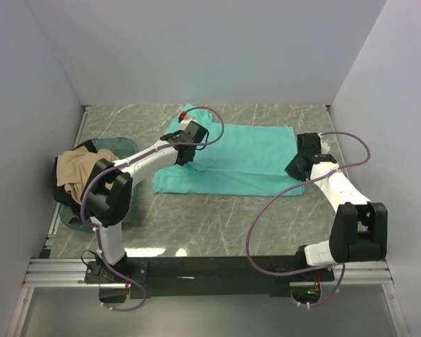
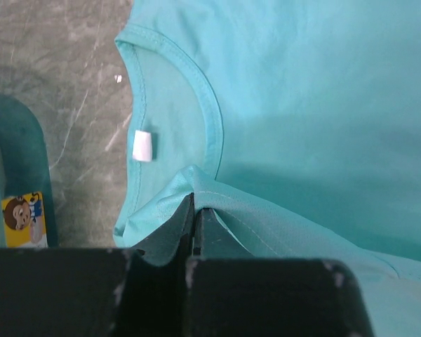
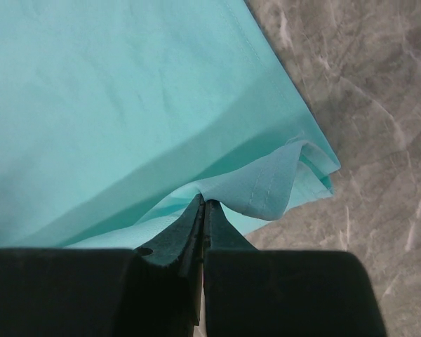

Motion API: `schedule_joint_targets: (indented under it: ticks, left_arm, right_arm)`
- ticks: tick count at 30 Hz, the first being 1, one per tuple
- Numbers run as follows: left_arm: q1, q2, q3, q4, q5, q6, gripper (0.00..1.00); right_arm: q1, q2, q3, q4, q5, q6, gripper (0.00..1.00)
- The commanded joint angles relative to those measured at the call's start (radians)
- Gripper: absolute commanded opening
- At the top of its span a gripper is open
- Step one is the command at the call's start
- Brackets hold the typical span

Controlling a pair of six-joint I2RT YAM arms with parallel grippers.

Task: Fold and stack the t-shirts
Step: Fold the tshirt

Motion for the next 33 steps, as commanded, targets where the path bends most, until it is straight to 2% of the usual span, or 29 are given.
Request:
schedule_joint_targets:
  ticks: [1,7,10,11,13,14,15,16,17,18,22,25,27,28,33]
  left_arm:
    - [0.013,0.027,0.055,0.039,0.007,0.047,0.01]
    - [0.034,0.088,0.086,0.052,0.038,0.081,0.05]
    - [0.047,0.119,0.104,0.049,0.046,0.088,0.18]
    - [0.05,0.134,0.118,0.047,0.05,0.091,0.27]
    - [0.064,0.148,0.138,0.047,0.053,0.091,0.32]
    - [0.067,0.159,0.162,0.041,0.05,0.087,0.48]
    - [0.074,0.163,0.178,0.033,0.05,0.084,0.58]
    - [0.077,0.166,0.208,0.024,0.041,0.072,0.7]
    - [0.079,0.163,0.218,0.012,0.038,0.065,0.94]
    - [0.08,0.157,0.224,0.006,0.037,0.061,0.99]
    - [0.079,0.084,0.169,0.012,0.058,0.0,0.99]
    - [0.079,0.006,0.067,0.059,0.137,-0.037,0.99]
    - [0.079,-0.044,0.011,0.088,0.24,-0.048,1.0]
    - [0.077,-0.057,-0.035,0.113,0.26,-0.069,0.99]
    - [0.077,-0.087,-0.138,0.157,0.316,-0.128,0.99]
  right_arm:
    - [-0.005,0.031,0.058,0.037,0.021,0.009,0.0]
    - [-0.007,0.102,0.097,0.047,0.022,0.015,0.0]
    - [-0.007,0.134,0.116,0.052,0.034,0.017,0.02]
    - [-0.005,0.142,0.122,0.055,0.051,0.014,0.11]
    - [-0.005,0.166,0.148,0.047,0.073,0.011,0.27]
    - [-0.005,0.172,0.159,0.044,0.096,0.005,0.43]
    - [-0.005,0.175,0.179,0.04,0.108,0.006,0.5]
    - [-0.005,0.171,0.188,0.026,0.122,0.008,0.66]
    - [-0.004,0.163,0.193,0.021,0.135,0.008,0.79]
    - [-0.002,0.153,0.196,0.018,0.145,0.006,0.88]
    - [0.013,0.039,0.144,0.038,0.134,-0.028,0.9]
    - [0.015,-0.041,0.07,0.092,0.036,-0.078,0.91]
    - [0.016,-0.08,0.012,0.119,-0.022,-0.089,0.91]
    - [0.015,-0.088,-0.008,0.142,-0.085,-0.101,0.91]
    - [0.026,-0.038,-0.035,0.169,-0.145,-0.155,0.91]
